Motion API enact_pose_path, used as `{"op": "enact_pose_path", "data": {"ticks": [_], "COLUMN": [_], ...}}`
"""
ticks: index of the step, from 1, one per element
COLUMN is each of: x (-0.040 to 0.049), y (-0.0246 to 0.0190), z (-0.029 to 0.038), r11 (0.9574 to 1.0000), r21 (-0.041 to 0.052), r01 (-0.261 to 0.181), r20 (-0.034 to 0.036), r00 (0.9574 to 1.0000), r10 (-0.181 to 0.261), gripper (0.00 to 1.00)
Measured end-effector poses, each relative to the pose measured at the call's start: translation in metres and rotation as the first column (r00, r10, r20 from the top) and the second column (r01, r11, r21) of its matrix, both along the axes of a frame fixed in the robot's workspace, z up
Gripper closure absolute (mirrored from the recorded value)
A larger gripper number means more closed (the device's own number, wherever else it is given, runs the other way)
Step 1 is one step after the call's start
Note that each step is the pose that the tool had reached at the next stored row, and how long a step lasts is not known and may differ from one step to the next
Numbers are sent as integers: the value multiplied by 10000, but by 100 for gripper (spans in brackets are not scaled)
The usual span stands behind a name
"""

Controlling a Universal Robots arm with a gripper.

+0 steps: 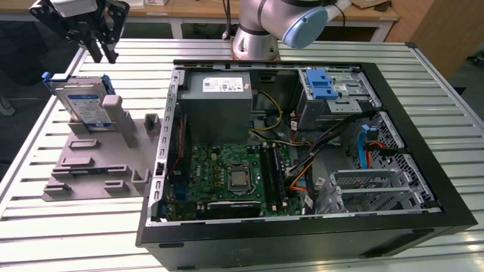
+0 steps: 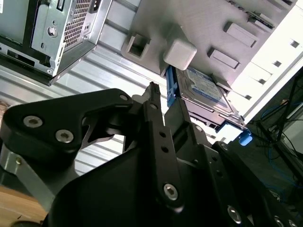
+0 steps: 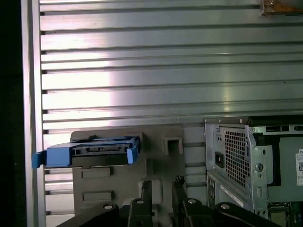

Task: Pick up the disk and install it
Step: 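Reach for the disk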

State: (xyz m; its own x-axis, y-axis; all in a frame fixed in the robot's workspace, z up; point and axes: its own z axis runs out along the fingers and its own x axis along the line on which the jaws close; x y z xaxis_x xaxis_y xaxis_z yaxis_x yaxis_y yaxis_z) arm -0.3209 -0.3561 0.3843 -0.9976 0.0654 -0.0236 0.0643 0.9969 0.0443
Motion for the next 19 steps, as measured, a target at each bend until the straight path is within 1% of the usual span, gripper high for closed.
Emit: {"op": "enact_pose_path", "data": {"ticks": [1, 2, 4, 6, 9, 12, 16, 19], "x": [0, 0, -1, -1, -3, -55, -92, -149], "y": [0, 0, 0, 0, 0, 0, 3, 6], "z": [0, 0, 0, 0, 0, 0, 0, -3], "r11": [10000, 10000, 10000, 10000, 10000, 10000, 10000, 10000], "r21": [0, 0, 0, 0, 0, 0, 0, 0], "r01": [0, 0, 0, 0, 0, 1, 1, 0], "r20": [-1, 0, 0, 0, 0, 0, -1, 0], "r00": [10000, 10000, 10000, 10000, 10000, 10000, 10000, 10000], "r10": [0, 0, 0, 0, 0, -1, -1, 0], "gripper": [70, 76, 76, 89, 89, 89, 89, 89]}}
